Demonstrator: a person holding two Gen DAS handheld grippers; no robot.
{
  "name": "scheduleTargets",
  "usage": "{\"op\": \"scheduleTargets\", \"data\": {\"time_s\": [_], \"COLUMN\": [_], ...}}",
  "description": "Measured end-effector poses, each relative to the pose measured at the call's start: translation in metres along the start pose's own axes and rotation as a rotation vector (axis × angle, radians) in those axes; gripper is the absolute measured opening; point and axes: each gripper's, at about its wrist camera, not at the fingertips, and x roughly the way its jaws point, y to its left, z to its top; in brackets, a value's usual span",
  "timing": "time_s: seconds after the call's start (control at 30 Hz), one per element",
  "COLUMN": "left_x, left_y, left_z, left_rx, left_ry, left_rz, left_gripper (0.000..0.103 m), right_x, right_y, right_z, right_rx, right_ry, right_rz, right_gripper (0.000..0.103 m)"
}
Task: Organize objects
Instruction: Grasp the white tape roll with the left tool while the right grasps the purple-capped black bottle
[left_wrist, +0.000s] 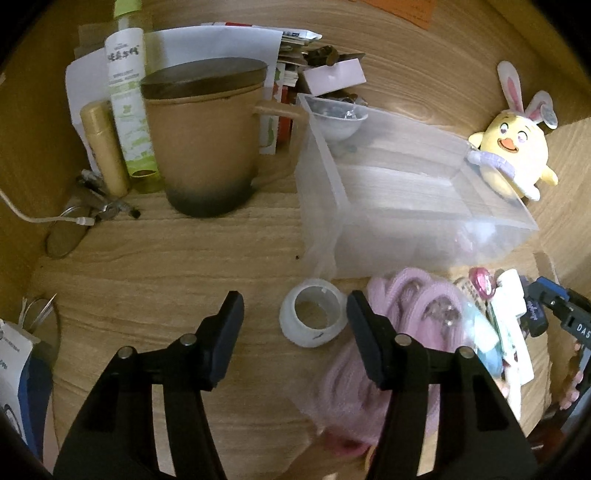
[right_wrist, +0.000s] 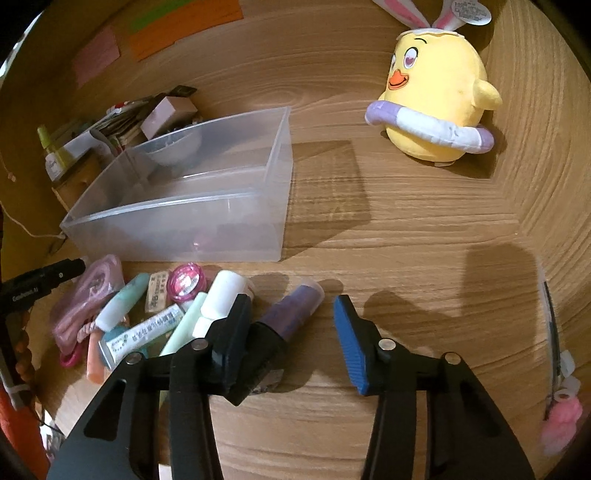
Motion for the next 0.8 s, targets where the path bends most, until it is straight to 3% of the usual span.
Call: {"op": "scheduleTargets", "data": {"time_s": [0.33, 0.5, 0.63, 0.8], "left_x": [0.000, 0.010, 0.011, 0.002], "left_y": [-0.011, -0.007, -0.001, 0.009], "left_z": [0.002, -0.001, -0.009, -0.013], "left_rx": [0.036, 0.031, 0.041, 0.006], "left_ry": [0.011, 0.023, 0.025, -0.002], "left_rz": [-0.011, 0.023, 0.043, 0.036], "left_gripper": [0.058, 0.057, 0.040, 0.038], "right_x": [-0.002, -0.008, -0.015, -0.009], "right_y": [-0.002, -0.005, -0.007, 0.002], "right_z": [-0.004, -0.008, -0.015, -0.019], "right_rx": [-0.017, 0.020, 0.055, 0.055], "right_ry": [0.051, 0.047, 0.050, 0.055], "right_rz": [0.005, 0.011, 0.025, 0.050], "right_gripper": [0.043, 0.043, 0.053, 0.057]}}
